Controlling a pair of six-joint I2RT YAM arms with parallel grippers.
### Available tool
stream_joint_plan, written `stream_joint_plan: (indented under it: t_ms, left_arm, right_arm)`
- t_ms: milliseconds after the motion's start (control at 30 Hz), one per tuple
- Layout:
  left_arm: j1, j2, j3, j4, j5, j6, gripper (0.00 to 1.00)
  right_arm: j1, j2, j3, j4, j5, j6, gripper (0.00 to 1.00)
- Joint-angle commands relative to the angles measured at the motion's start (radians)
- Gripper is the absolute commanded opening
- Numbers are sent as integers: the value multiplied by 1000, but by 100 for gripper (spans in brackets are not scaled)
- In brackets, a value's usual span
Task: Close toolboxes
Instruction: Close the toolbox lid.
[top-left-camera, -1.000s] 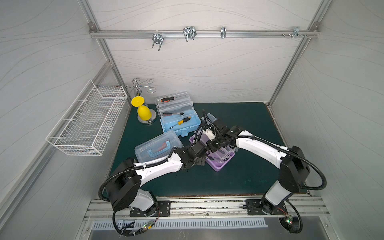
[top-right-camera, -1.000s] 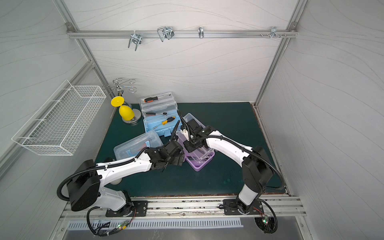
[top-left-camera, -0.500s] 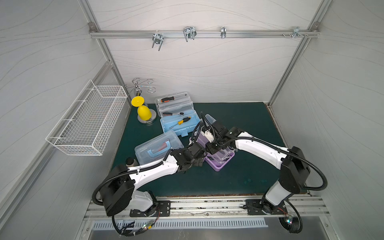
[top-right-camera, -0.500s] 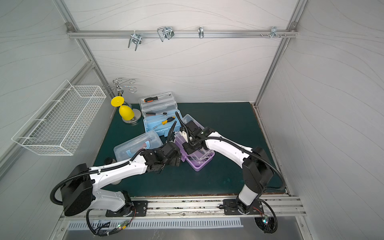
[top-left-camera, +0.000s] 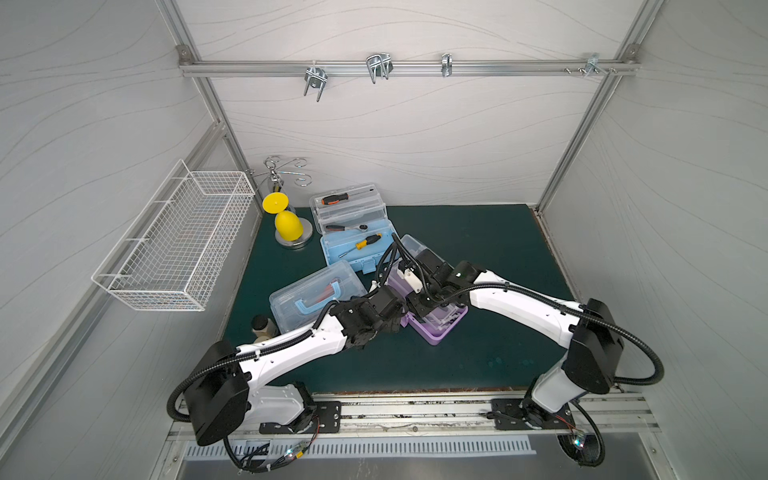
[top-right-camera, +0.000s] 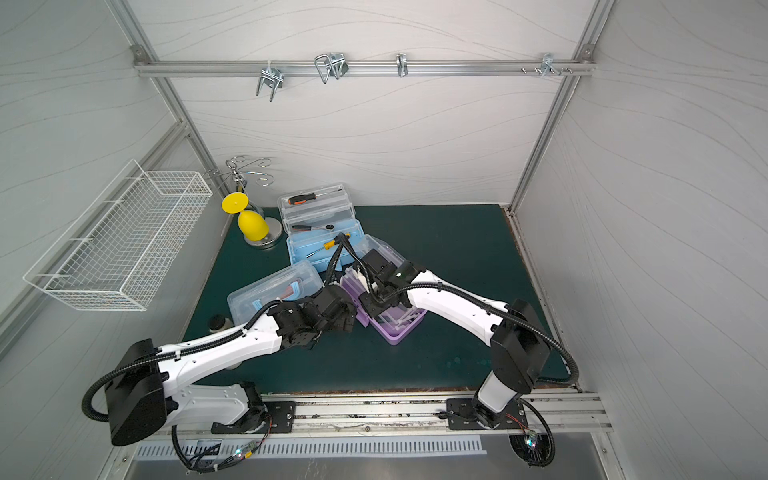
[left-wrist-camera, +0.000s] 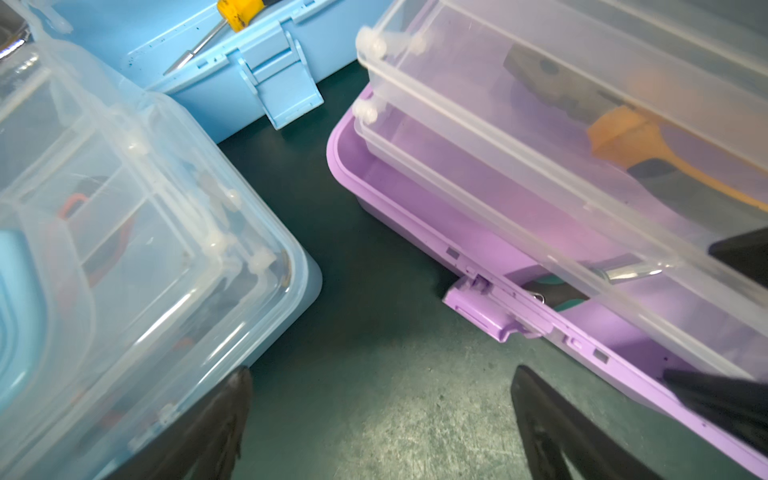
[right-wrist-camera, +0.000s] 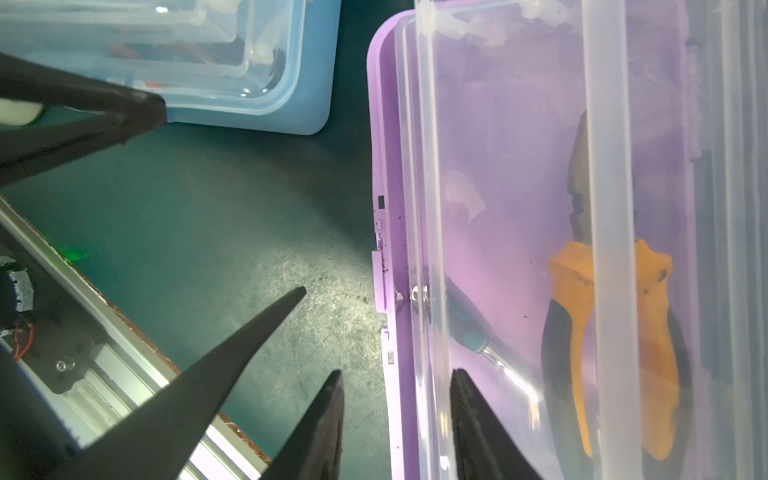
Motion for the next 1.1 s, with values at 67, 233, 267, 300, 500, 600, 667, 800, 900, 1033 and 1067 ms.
stream_joint_plan:
  t_ms: [67,233,267,300,500,600,667,800,900,1033,1067]
  left_arm:
    - [-5,-45,-10,-30,-44,-16,99]
    - [-4,-64,-16,-36,-52,-13,99]
    - [-5,-66,-18,-37,-53,-13,99]
    - [-5,-70,-18,-37,-54,-13,99]
    - [-5,-91,-21,-49,-69,-10,99]
    - [-5,-106,-24,-58,-81,-10,99]
    - [-5,-119,-27,-66,-88,-11,99]
    - [-5,-145,-35,-80,-100,-15,99]
    - [-5,-169,-43,-83,-106,-17,99]
    - [-5,-188,-43,-85,-115,-7,99]
    - [-3,-190,-39,-86,-116,0,99]
  right_arm:
    - [50,-41,29,-37,46,43,49]
    - [82,-53,31,-34,100,53,99]
    - [87,-52,32,-31,107,54,99]
    - [94,-54,31,-30,111,55,99]
    - [138,-65,48,-26,127,51,99]
    - [159,-76,54,-28,126,51,99]
    - [170,-86,52,-23,116,56,99]
    - [187,-115,37,5,60,88,99]
    - [202,-142,7,43,34,117,99]
    - [213,-203,-52,50,96,162,99]
    - [213,-224,-70,49,120,179,99]
